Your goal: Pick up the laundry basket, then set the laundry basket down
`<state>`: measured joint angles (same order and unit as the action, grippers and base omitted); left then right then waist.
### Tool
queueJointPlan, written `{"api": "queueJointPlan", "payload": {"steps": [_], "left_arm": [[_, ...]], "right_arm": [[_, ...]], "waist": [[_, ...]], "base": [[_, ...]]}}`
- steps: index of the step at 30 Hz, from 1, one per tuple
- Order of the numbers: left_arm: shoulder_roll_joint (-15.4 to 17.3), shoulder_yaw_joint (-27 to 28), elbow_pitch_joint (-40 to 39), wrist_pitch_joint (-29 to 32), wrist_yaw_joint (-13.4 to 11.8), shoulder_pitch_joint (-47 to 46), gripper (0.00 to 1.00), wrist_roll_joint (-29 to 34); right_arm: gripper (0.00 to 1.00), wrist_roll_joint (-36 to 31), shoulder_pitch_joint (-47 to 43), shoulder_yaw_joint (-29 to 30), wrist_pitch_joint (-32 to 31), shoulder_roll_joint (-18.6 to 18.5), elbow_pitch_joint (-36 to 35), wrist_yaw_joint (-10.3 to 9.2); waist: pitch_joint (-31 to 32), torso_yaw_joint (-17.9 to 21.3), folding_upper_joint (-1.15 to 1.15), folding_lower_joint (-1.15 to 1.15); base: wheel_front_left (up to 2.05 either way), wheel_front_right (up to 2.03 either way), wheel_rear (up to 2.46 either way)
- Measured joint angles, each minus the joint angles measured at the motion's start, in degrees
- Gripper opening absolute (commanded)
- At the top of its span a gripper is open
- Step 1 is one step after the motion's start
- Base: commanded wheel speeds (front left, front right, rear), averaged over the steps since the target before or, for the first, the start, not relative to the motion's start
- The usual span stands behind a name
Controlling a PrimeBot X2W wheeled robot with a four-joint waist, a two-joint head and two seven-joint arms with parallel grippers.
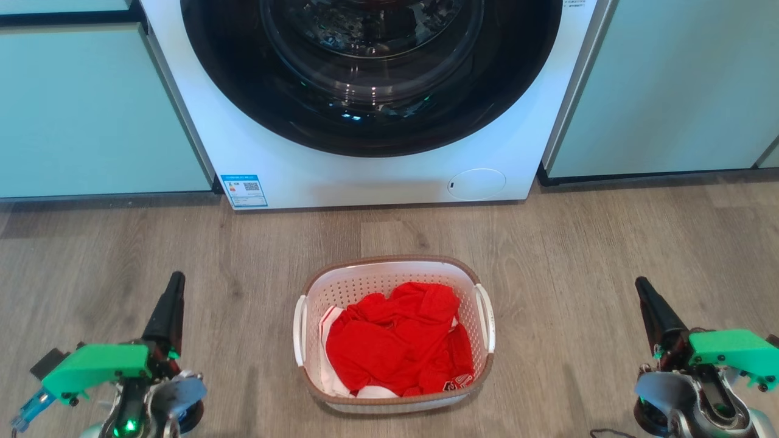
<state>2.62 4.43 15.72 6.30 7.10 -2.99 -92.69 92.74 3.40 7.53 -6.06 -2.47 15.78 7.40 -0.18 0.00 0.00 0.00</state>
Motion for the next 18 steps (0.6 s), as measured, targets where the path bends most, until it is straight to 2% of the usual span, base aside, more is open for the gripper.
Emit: {"api": "queueJointPlan", "payload": {"steps": [18], "left_arm": [[0.0,0.0,0.0,0.0,0.0,0.0,0.0,0.0]], "right_arm": [[0.0,0.0,0.0,0.0,0.01,0.0,0.0,0.0]], "waist": [[0.0,0.0,0.0,0.0]], "base": [[0.0,0.0,0.0]]}}
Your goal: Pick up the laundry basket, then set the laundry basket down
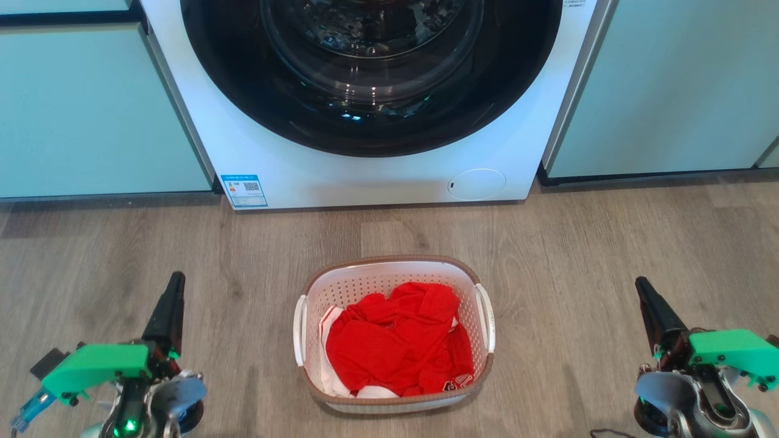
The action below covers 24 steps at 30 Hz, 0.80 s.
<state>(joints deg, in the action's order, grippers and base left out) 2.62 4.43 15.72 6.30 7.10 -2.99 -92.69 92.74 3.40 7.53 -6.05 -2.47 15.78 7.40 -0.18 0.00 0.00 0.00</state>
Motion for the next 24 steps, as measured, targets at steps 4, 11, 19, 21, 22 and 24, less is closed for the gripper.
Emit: {"api": "queueJointPlan", "payload": {"steps": [4,11,19,21,22,24], "left_arm": [[0.0,0.0,0.0,0.0,0.0,0.0,0.0,0.0],[0.0,0.0,0.0,0.0,0.0,0.0,0.0,0.0],[0.0,0.0,0.0,0.0,0.0,0.0,0.0,0.0],[0.0,0.0,0.0,0.0,0.0,0.0,0.0,0.0],[0.0,0.0,0.0,0.0,0.0,0.0,0.0,0.0],[0.0,0.0,0.0,0.0,0.0,0.0,0.0,0.0]], "right_arm": [[0.0,0.0,0.0,0.0,0.0,0.0,0.0,0.0],[0.0,0.0,0.0,-0.01,0.0,0.0,0.0,0.0],[0.0,0.0,0.0,-0.01,0.0,0.0,0.0,0.0],[0.0,0.0,0.0,-0.01,0.0,0.0,0.0,0.0],[0.0,0.0,0.0,-0.01,0.0,0.0,0.0,0.0],[0.0,0.0,0.0,-0.01,0.0,0.0,0.0,0.0]], "waist": [[0.0,0.0,0.0,0.0],[0.0,0.0,0.0,0.0],[0.0,0.0,0.0,0.0],[0.0,0.0,0.0,0.0],[0.0,0.0,0.0,0.0],[0.0,0.0,0.0,0.0]], "base": [[0.0,0.0,0.0],[0.0,0.0,0.0],[0.0,0.0,0.0],[0.0,0.0,0.0],[0.0,0.0,0.0],[0.0,0.0,0.0]]}}
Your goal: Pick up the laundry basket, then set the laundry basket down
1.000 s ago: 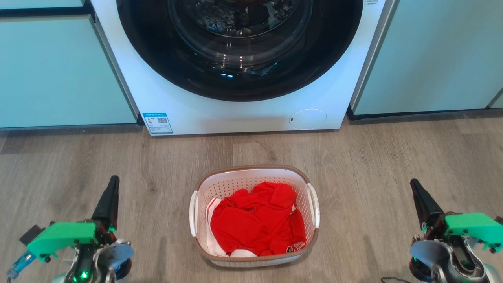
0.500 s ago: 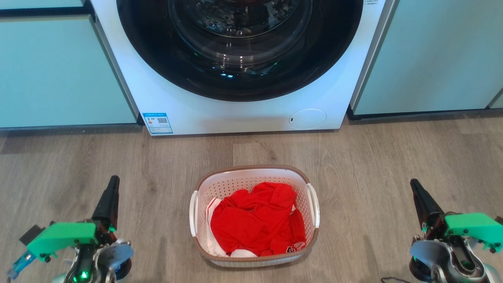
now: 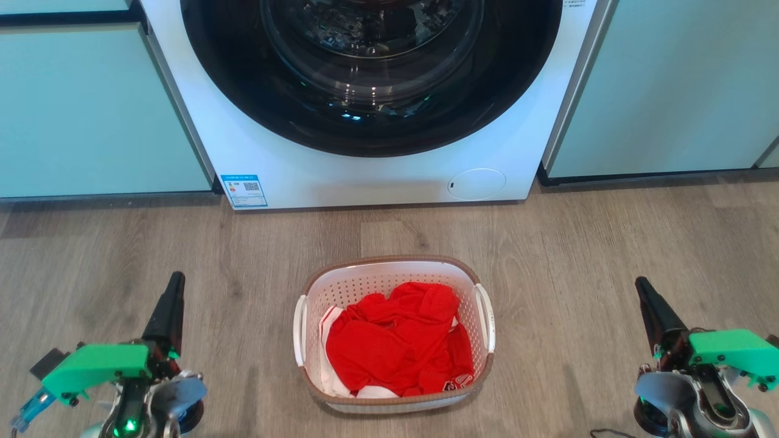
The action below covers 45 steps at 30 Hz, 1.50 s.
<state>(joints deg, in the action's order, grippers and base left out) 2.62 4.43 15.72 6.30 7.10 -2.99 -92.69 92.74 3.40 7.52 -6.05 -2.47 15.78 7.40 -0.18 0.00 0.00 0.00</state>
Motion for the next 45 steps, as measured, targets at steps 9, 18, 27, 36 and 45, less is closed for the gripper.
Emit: {"api": "queueJointPlan", "payload": {"steps": [9,18,27,36,45], "left_arm": [[0.0,0.0,0.0,0.0,0.0,0.0,0.0,0.0],[-0.14,-0.23,2.92,-0.01,-0.07,1.87,1.0,-0.01],[-0.65,-0.7,3.75,-0.93,-0.08,4.77,1.0,0.38],[-0.66,-1.87,2.57,-2.63,-0.08,4.78,1.0,3.03],[-0.66,-2.25,0.96,-3.9,-0.65,4.8,1.0,8.03]], "right_arm": [[0.0,0.0,0.0,0.0,0.0,0.0,0.0,0.0],[1.0,0.03,-1.49,-0.25,0.08,0.48,2.91,0.0],[1.0,-0.05,-3.71,-1.58,1.12,0.68,4.46,0.0],[1.0,-3.16,-3.71,-2.21,2.4,0.68,3.83,0.0],[1.0,-8.06,-3.71,-2.67,3.9,0.68,2.71,0.0]], "waist": [[0.0,0.0,0.0,0.0],[0.0,0.0,0.0,0.0],[0.06,0.04,0.0,0.0],[0.11,0.07,0.0,0.0],[0.09,0.12,0.0,0.0]], "base": [[0.0,0.0,0.0],[0.0,0.0,0.0],[0.0,0.0,0.0],[0.0,0.0,0.0],[0.0,0.0,0.0]]}}
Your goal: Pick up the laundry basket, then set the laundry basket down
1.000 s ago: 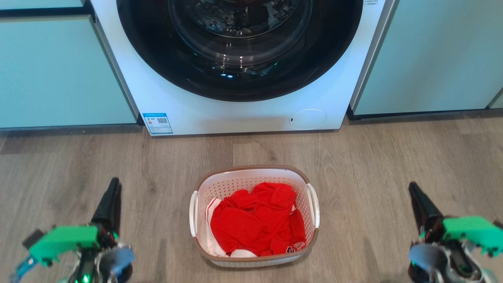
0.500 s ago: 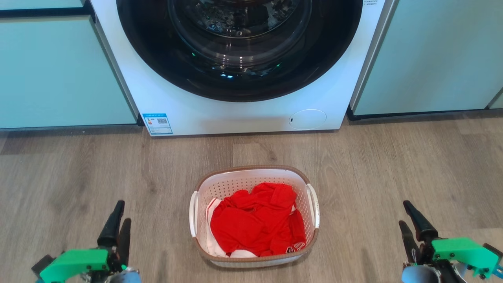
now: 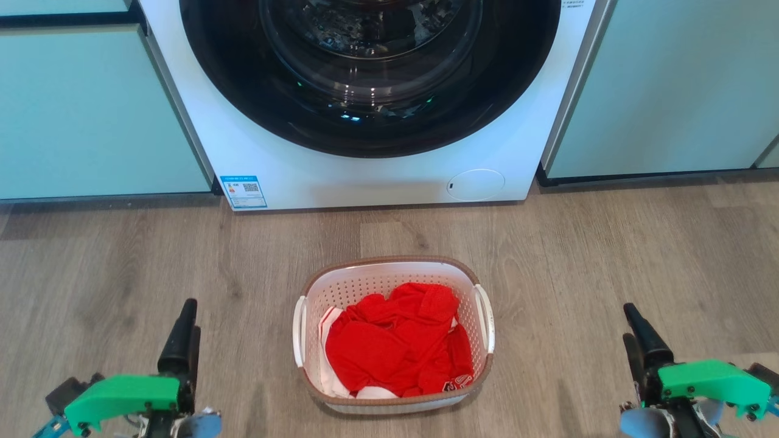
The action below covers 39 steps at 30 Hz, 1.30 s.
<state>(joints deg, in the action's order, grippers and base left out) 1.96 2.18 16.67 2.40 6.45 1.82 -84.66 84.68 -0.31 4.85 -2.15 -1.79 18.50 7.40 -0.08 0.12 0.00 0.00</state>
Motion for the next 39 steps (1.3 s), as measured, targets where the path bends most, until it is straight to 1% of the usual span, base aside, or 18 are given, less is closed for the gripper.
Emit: {"api": "queueJointPlan", "payload": {"steps": [15,18,19,28,39], "left_arm": [[0.0,-3.04,-3.63,-2.56,-1.98,0.0,1.0,14.33],[0.0,-3.59,-4.48,-3.08,-2.44,0.0,1.0,17.78],[0.01,-3.78,-4.77,-3.35,-2.46,0.0,1.0,20.63],[0.02,-5.41,-6.31,-4.64,-3.59,0.01,1.0,30.42],[1.14,-7.25,-7.46,-6.59,-6.27,0.1,1.0,40.02]], "right_arm": [[1.0,-12.78,0.0,-1.89,2.27,-0.01,-3.2,0.0],[1.0,-16.07,0.0,-2.52,2.82,-0.01,-3.82,0.0],[1.0,-18.35,0.0,-2.85,2.87,-0.01,-4.46,0.0],[1.0,-27.6,-0.01,-4.45,4.63,-0.03,-5.75,0.0],[1.0,-36.61,-0.02,-5.45,6.37,-0.08,-6.8,0.0]], "waist": [[-0.11,0.03,0.0,0.0],[-0.13,0.02,0.0,0.0],[-0.15,0.0,0.0,0.0],[-0.21,0.0,0.0,0.0],[-0.3,0.04,0.0,0.0]], "base": [[0.0,0.0,0.0],[0.0,0.0,0.0],[0.0,0.0,0.0],[0.0,0.0,0.0],[0.0,0.0,0.0]]}}
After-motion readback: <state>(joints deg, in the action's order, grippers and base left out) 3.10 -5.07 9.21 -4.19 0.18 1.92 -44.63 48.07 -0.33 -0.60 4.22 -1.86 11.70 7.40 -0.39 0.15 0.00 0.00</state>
